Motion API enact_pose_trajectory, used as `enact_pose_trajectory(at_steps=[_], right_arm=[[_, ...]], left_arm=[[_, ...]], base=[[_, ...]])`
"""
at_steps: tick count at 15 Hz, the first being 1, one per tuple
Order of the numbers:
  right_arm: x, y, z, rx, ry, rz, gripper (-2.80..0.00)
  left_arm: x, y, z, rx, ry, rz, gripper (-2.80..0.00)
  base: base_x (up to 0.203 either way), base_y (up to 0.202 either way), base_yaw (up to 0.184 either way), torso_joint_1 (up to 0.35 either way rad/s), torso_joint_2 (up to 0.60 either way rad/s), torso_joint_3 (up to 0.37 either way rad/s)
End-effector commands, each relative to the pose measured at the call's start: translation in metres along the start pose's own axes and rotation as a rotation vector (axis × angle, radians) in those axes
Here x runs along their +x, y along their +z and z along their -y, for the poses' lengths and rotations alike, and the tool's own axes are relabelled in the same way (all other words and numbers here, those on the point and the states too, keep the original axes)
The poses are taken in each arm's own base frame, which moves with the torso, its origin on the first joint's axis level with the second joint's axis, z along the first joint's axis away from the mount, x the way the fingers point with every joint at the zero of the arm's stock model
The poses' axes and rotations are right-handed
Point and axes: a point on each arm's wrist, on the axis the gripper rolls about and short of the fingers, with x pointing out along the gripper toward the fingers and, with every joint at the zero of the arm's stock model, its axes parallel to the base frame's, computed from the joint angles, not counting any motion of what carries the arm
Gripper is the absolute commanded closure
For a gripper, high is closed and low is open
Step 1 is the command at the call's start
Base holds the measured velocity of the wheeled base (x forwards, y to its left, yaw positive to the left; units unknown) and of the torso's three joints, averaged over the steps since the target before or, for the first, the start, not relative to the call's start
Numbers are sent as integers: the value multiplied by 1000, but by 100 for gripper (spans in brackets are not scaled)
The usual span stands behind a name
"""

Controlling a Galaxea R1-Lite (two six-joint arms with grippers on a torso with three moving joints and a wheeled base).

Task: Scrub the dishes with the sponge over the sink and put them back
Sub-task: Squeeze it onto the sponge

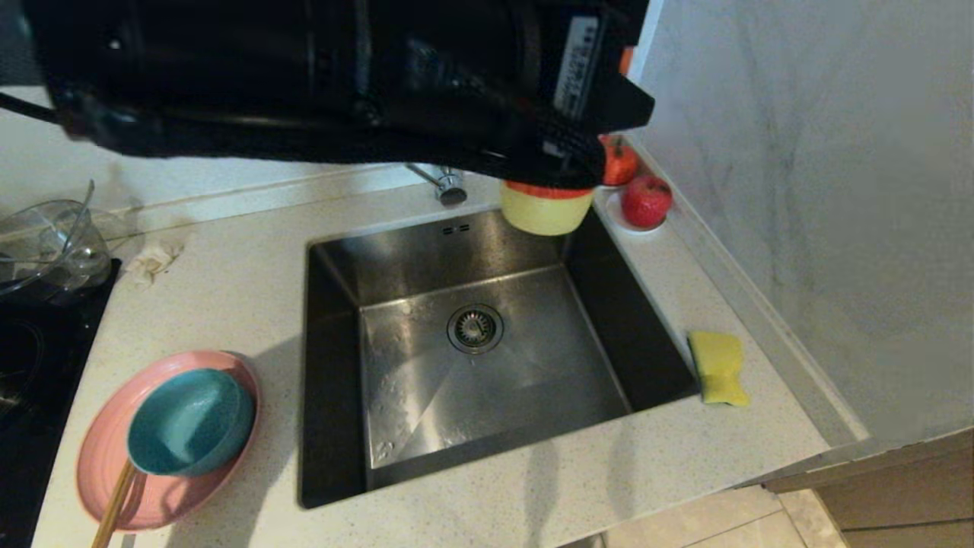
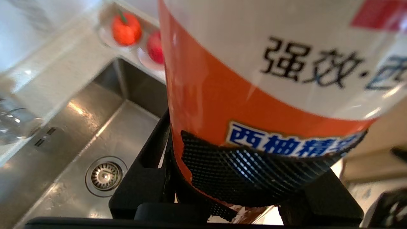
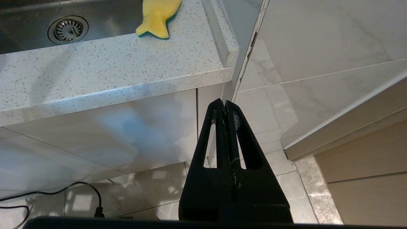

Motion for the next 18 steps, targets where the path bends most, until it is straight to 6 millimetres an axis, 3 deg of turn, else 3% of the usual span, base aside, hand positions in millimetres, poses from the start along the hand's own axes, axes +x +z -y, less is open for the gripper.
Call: enact_pose_trajectory(at_steps=[1, 18], right_arm=[[0, 0, 0, 0, -1, -1, 0], [0, 0, 0, 1, -1, 1, 0]], left_arm=[[27, -17, 12, 45, -15, -67, 0], [97, -95, 76, 385, 68, -345, 0]], base=[[0, 0, 0, 0, 0, 0], [0, 0, 0, 0, 0, 0]])
